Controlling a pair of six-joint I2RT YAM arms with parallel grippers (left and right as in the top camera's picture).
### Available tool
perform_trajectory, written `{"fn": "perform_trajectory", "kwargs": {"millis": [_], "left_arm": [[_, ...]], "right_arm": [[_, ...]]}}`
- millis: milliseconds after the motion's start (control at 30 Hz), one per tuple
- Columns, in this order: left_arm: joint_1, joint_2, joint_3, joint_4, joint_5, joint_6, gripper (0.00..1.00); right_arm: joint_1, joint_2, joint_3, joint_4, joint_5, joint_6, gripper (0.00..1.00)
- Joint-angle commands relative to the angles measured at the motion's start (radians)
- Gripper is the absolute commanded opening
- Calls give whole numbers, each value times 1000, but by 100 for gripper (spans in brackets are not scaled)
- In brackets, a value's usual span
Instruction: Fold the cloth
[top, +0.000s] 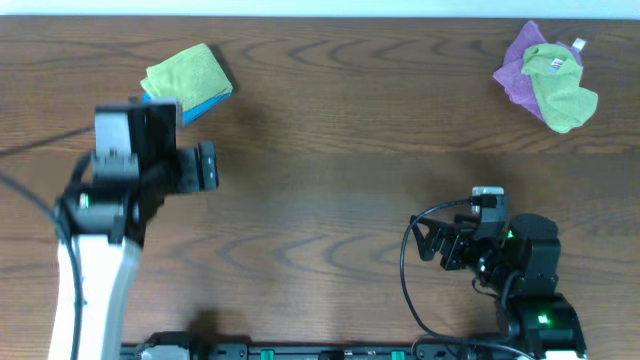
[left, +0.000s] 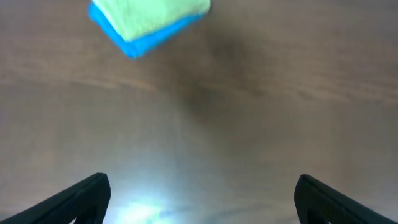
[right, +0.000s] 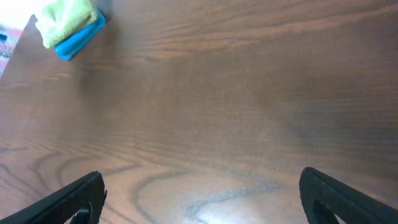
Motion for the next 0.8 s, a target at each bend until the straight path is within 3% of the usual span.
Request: {"fn": "perform_trajectory", "kwargs": {"millis": [0,367,767], "left_arm": [[2,-135,-123,44,14,21,95],[3,-615,-574,236,8,21,95],[4,-944,-844,235,-39,21,95]], "right_arm": [[-6,-4,-3,0,-7,13,99],[-6,-4,-3,0,-7,13,99],[-6,-4,-3,0,-7,13,99]]}}
